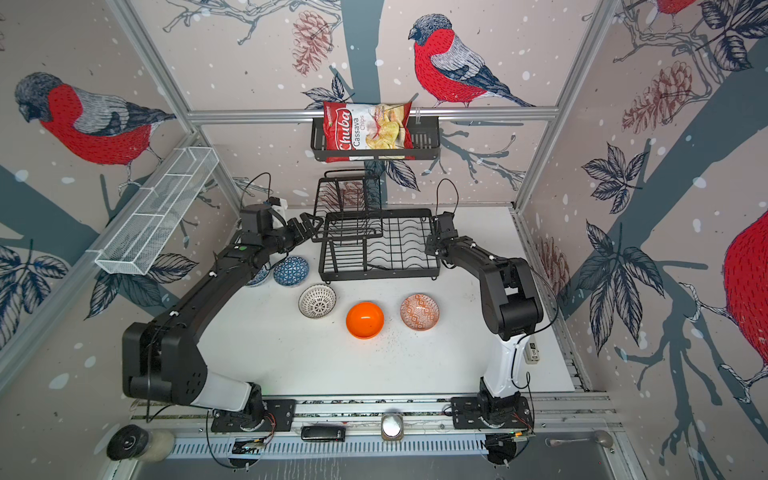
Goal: Load the bowls into the dish rack
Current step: 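Grip the dish rack with both grippers and pull it toward the robot, then release the rack and draw both grippers back from its sides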
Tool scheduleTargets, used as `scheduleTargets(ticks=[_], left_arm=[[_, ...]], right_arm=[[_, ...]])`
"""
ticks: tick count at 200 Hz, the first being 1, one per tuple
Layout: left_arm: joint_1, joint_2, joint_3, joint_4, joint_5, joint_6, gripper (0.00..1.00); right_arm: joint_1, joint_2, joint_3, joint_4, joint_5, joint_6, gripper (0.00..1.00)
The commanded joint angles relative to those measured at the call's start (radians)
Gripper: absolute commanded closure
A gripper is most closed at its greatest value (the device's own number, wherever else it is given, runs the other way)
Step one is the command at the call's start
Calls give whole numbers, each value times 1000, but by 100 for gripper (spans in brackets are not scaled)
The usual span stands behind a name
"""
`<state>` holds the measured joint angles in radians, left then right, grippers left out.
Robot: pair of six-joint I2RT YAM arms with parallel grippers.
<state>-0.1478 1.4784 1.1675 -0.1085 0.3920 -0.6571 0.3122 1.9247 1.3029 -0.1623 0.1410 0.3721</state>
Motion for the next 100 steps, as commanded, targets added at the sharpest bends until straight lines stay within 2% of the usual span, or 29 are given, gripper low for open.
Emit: scheduleTargets(ticks=[1,100], left_arm=[[-2,8,-9,-44,49,16,2],[-2,67,35,-76,45,47,2]], right_arm=[[1,9,16,47,49,105,96],[-2,15,35,32,76,165,98]])
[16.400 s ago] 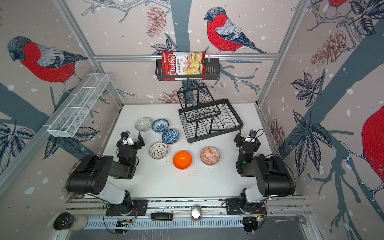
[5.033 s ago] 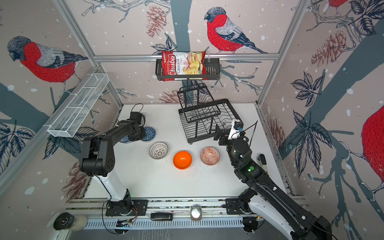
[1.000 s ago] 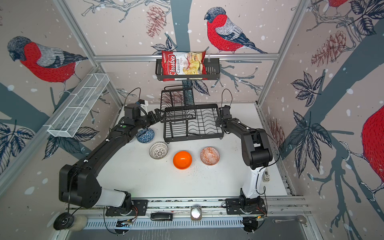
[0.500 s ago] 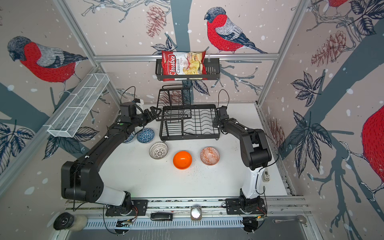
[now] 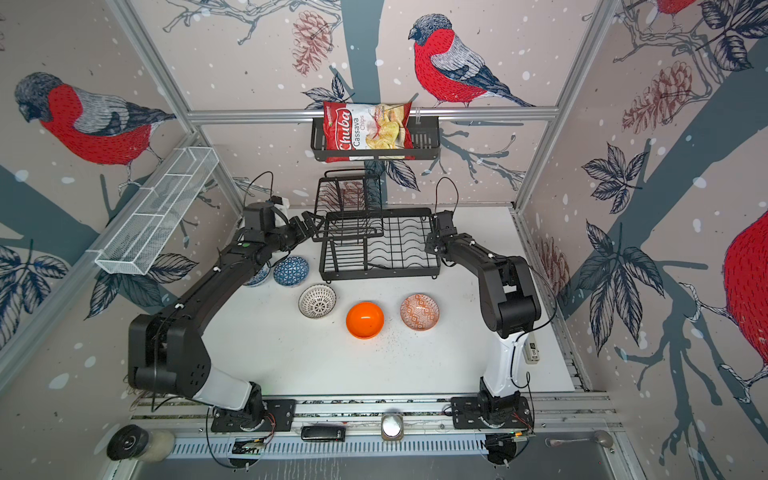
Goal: Load the bowls into the dish rack
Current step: 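Release the rack and draw both grippers back from its sides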
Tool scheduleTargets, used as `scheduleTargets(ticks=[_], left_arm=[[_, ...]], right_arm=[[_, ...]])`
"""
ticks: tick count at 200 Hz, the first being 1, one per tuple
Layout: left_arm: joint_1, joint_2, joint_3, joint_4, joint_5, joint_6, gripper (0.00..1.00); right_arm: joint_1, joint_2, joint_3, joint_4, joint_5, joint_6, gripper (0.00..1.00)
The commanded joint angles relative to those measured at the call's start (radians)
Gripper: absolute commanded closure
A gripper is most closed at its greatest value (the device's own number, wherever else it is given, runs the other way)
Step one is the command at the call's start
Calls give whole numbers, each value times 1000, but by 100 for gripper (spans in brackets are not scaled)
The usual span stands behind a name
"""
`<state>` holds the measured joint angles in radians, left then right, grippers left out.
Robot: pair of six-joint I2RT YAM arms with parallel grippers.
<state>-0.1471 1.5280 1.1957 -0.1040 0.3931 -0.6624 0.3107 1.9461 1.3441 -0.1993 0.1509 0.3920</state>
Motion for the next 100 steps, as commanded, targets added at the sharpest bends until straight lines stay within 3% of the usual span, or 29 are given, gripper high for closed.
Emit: scheduleTargets(ticks=[1,100], left_arm=[[-3,19,8,-82,43,52,2],[-6,72,102,-166,26,96,2]], right_arm=[[-1,-7,-7,70,66,145,98],[-21,-26,-24,80,21,153,94]])
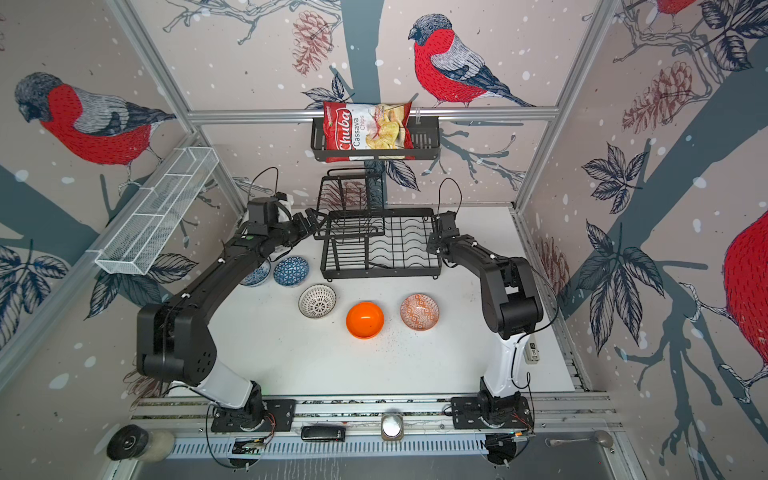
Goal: Load the bowls into the dish rack
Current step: 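Release the rack and draw both grippers back from its sides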
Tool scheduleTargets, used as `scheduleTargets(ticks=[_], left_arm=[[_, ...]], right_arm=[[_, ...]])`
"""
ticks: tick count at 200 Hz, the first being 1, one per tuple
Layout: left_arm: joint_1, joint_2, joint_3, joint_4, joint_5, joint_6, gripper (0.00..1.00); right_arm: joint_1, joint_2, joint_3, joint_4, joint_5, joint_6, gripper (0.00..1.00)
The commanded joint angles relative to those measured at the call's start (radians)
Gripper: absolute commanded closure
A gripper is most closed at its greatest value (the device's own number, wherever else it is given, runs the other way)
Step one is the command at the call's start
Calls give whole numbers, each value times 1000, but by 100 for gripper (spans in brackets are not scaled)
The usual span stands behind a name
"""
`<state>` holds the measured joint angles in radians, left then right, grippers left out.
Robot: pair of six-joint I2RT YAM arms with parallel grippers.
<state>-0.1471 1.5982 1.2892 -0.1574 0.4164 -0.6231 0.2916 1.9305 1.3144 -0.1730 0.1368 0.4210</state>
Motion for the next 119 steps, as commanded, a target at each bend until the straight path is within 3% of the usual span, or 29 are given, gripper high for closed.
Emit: scheduleTargets(ticks=[1,45,119], left_arm=[[-6,2,9,-113,2,57,2],[0,-6,18,-166,-22,78,2],[25,-35,44,-231,-40,118,2]], right_arm=[[-2,-10,5,54,35,124,93],[-2,-32,9,42,33,123,83],[-12,-147,-20,-8,64,109,51]])
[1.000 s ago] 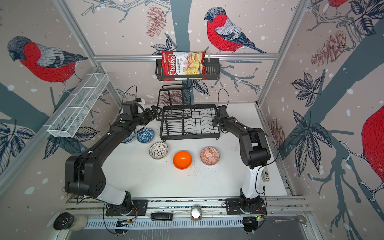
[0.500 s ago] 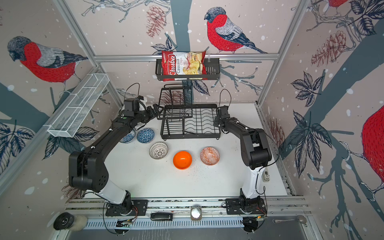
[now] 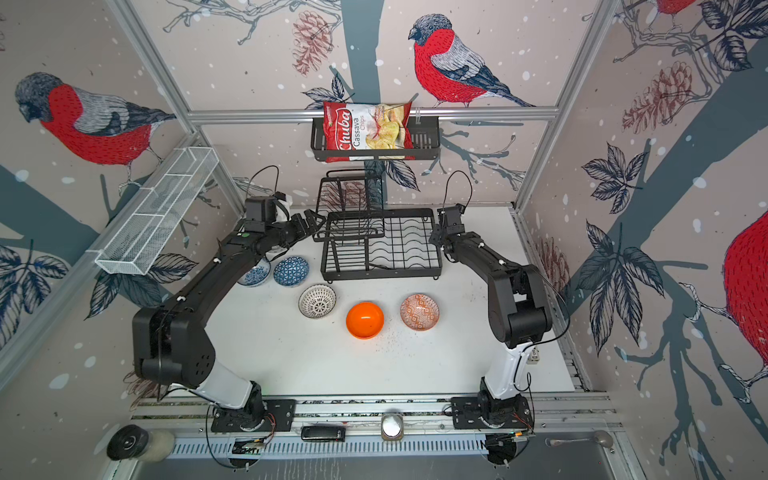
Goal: Load the bowls into the dish rack
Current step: 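Release the rack and draw both grippers back from its sides, then grasp the green-patterned bowl rim with the left gripper while right gripper rises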
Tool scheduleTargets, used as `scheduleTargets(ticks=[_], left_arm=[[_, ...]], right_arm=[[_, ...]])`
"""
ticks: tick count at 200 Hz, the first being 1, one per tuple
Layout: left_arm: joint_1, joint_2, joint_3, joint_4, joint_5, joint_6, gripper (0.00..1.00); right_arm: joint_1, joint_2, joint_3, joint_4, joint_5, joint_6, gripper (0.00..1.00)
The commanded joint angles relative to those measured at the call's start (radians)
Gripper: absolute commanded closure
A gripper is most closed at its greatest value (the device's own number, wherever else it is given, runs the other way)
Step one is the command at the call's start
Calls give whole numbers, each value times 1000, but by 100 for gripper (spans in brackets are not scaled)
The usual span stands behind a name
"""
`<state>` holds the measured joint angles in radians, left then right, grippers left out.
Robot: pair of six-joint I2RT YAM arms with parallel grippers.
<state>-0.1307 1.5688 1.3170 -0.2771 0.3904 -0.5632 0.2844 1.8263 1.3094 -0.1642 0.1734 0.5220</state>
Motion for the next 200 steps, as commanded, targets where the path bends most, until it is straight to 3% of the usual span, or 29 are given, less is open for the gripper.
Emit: scheduleTargets(ticks=[1,58,97,152,169,200], left_arm=[[8,-6,17,-114,-15,59,2],[54,-61,39,-187,-56,89,2],[99,-116,14,-243,-96,111,2],[171,-197,-88,-241,-241,124,2],[177,-185,-96,-249,-297,131,2],[186,-113,-96,-223,-301,102,2]], right_arm=[[-4,-45,-16,-16,27,8,50],[-8,-155,-56,-59,25,-4,24],[-11,-259,-126,-40,32,-29,0],[-18,-361,-195,33,-9,-66,0],[-17,-394,-216,81,-51,-78,0],[-21,-441,-255,165,-143,-91,0]])
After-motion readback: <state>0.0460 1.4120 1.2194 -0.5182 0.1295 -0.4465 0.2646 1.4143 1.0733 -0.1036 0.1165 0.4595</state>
